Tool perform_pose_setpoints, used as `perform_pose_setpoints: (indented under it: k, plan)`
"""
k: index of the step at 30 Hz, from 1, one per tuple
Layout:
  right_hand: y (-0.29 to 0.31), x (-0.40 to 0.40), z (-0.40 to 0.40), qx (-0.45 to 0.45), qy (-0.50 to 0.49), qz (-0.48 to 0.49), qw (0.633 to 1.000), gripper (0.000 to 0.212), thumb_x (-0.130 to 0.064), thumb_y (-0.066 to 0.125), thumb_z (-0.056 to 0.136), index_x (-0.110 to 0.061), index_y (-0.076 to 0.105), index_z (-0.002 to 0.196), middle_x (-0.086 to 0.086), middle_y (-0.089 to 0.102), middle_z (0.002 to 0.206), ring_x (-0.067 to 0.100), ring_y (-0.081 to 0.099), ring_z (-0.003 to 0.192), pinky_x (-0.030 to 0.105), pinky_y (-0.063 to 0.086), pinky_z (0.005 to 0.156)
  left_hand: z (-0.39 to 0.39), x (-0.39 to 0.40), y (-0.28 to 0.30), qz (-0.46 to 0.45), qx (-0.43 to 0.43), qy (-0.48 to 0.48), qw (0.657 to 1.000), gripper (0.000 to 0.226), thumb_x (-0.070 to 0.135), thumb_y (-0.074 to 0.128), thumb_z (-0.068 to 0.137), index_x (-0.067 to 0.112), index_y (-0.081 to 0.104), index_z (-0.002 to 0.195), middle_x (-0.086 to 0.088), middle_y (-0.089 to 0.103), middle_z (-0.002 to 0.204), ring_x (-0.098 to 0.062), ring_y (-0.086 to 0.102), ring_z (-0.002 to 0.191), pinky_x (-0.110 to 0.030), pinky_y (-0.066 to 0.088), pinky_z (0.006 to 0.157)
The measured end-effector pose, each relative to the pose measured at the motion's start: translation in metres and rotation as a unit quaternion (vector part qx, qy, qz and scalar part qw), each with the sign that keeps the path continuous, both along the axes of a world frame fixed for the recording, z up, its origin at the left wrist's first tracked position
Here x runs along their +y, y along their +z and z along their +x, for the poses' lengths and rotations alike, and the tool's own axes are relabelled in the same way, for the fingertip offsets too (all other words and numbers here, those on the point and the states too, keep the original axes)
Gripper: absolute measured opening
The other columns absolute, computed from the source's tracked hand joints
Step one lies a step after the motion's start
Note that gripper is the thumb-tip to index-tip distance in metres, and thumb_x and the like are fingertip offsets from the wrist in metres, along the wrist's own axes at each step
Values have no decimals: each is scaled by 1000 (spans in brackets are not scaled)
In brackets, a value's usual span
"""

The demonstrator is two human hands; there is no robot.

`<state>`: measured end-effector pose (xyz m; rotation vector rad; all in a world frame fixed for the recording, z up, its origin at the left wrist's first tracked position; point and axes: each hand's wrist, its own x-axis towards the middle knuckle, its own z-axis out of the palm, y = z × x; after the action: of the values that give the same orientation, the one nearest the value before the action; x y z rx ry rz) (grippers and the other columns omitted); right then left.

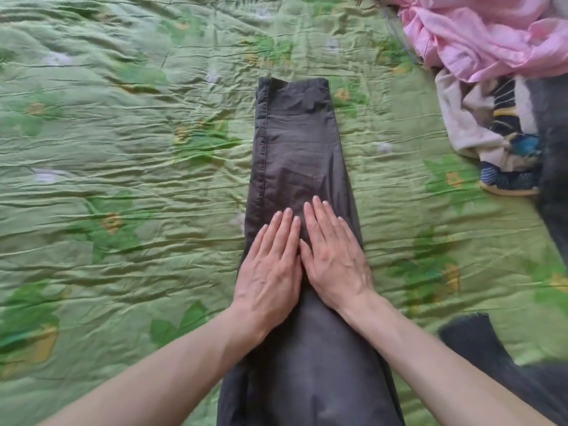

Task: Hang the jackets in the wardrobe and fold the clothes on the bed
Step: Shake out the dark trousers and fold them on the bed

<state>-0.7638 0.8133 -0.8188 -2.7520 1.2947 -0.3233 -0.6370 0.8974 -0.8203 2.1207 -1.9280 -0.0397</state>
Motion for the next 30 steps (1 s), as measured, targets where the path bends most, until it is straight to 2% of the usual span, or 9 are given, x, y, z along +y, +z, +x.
perform_pose_setpoints:
  k: [4,10,13,17,21,25,30]
  plan:
    - [-3,-3,-11,16,24,2,1000,67,-47,36,105,-12,31,162,11,24,170,23,23,158,40,24,127,4,0,-2,12,-5,-7,1000,64,31,38,105,4,29,162,-14,21,172,-25,16,160,-44,19,129]
    - [13,50,-36,41,28,3,999,63,-40,35,103,-7,40,157,12,34,166,24,33,154,47,35,122,-15,39,10,47,18,41,998,65,34,34,104,4,32,161,-14,26,170,-27,24,158,-47,24,128]
    - [25,100,-62,51,62,2,997,59,-32,35,105,-4,40,156,13,34,166,24,33,154,48,37,120,-41,87,21,63,44,19,997,67,26,35,97,3,33,160,-15,26,170,-27,23,159,-48,27,126]
    - [41,187,-106,53,62,26,996,56,-26,37,108,-3,34,159,14,27,169,23,25,157,44,28,126,-77,179,35,78,81,-34,993,68,20,38,98,3,27,162,-14,20,172,-24,13,161,-47,19,129]
    - [44,260,-152,67,79,55,993,61,-35,41,109,-9,29,162,11,20,171,22,17,159,47,26,126,-92,260,36,90,61,-118,987,69,24,45,102,8,20,165,-8,13,174,-24,8,162,-48,21,129]
    - [27,279,-176,89,81,60,991,65,-49,44,106,-20,32,162,7,23,171,24,20,158,50,27,125,-82,286,26,140,16,-166,976,70,41,42,105,22,16,167,-6,10,175,-26,6,162,-49,15,130]
    - [16,276,-178,81,83,61,991,63,-51,38,107,-21,32,162,7,24,171,24,20,159,50,25,125,-78,285,26,151,7,-187,971,70,46,39,106,22,17,167,-7,9,175,-27,5,162,-51,13,130]
